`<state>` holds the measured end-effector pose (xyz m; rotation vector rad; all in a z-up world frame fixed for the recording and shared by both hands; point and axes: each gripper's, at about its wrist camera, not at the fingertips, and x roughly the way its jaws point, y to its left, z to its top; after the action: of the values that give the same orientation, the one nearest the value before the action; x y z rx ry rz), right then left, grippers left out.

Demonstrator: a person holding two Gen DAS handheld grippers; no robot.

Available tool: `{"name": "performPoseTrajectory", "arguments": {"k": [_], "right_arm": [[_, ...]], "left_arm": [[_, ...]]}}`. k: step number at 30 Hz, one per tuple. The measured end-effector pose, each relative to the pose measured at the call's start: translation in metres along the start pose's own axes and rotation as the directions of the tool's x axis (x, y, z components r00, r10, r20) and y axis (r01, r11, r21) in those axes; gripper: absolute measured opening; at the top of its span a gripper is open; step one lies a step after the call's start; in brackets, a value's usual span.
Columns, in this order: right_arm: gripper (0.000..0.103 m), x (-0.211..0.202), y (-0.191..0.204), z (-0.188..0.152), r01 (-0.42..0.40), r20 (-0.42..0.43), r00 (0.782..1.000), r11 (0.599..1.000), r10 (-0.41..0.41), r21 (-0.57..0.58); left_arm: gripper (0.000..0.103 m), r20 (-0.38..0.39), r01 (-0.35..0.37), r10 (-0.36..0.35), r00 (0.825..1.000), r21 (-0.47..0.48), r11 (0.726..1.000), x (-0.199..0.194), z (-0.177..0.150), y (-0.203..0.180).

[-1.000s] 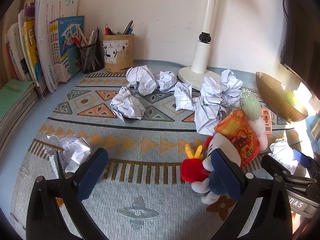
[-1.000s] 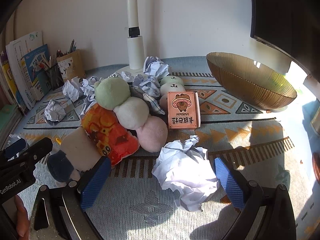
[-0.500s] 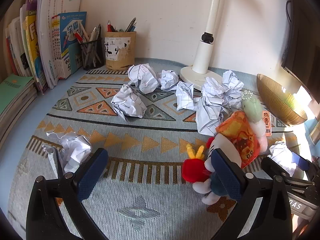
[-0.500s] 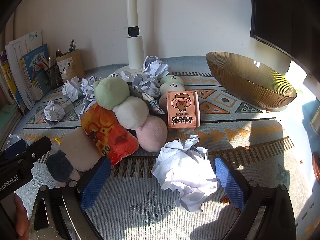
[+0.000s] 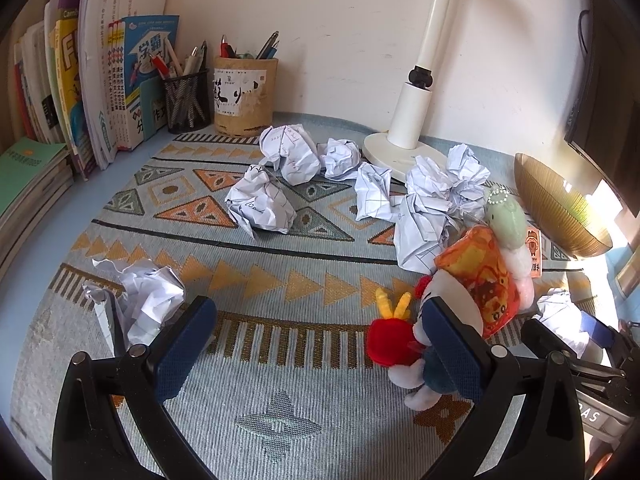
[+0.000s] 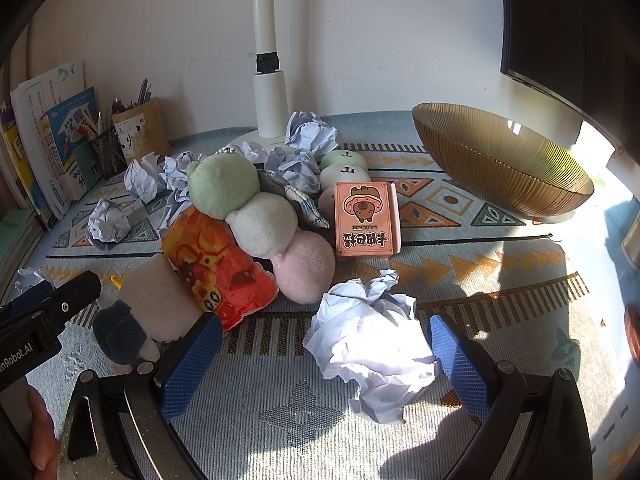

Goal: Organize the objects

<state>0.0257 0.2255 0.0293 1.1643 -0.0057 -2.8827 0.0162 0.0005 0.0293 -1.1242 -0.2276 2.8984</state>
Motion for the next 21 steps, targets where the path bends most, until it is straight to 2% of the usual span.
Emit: {"name": "performPoseTrajectory", "arguments": {"k": [21], "right_arm": [[0.103, 0.0008, 0.0018, -0.0009, 0.001, -0.005, 1.0, 1.0, -0.001, -0.004]], "left_arm": [[0.102, -0.001, 0.0, 0.0, 1.0, -0.002, 1.0, 0.0007, 0.0002, 0.0002]]}}
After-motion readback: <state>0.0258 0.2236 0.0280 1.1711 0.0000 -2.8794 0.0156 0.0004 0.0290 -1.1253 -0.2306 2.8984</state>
